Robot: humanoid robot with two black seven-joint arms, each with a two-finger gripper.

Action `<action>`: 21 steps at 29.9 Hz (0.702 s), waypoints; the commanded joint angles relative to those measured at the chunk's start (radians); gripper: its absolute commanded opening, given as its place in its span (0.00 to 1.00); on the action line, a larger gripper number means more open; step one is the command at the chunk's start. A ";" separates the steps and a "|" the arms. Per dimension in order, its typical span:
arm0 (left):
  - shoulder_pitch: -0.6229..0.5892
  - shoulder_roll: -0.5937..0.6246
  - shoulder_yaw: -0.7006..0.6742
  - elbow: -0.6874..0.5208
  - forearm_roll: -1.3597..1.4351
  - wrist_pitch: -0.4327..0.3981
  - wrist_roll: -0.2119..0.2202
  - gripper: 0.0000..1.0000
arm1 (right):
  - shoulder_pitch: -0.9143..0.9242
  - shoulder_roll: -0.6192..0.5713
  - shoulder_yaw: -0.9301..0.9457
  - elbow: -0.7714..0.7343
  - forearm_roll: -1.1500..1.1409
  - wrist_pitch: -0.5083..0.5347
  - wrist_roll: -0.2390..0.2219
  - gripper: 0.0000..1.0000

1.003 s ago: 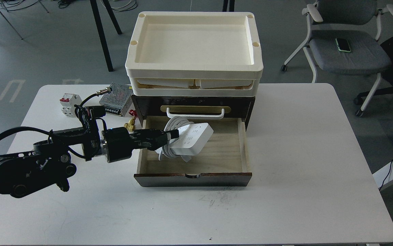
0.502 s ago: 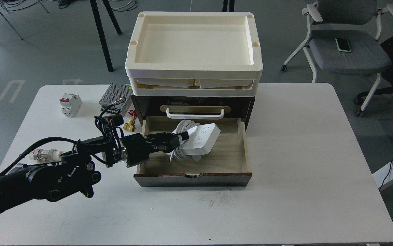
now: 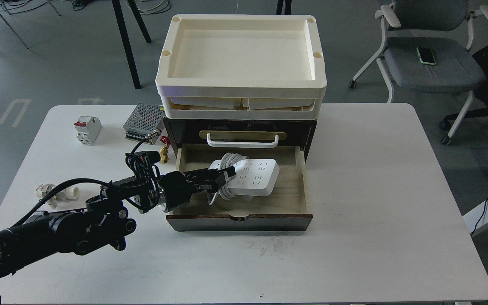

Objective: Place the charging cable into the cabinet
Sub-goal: 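Open the left gripper and release the power strip in the drawer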

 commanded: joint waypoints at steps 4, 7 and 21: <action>0.019 -0.003 0.001 -0.009 0.005 -0.008 -0.011 0.36 | -0.014 0.000 0.002 0.000 0.000 0.000 0.000 1.00; 0.019 -0.002 -0.001 -0.009 0.004 -0.010 -0.031 0.53 | -0.019 0.000 0.002 0.000 0.000 0.000 0.002 1.00; 0.077 0.274 -0.151 -0.218 -0.123 -0.023 -0.036 0.80 | -0.019 -0.002 0.007 0.000 0.000 0.000 0.002 1.00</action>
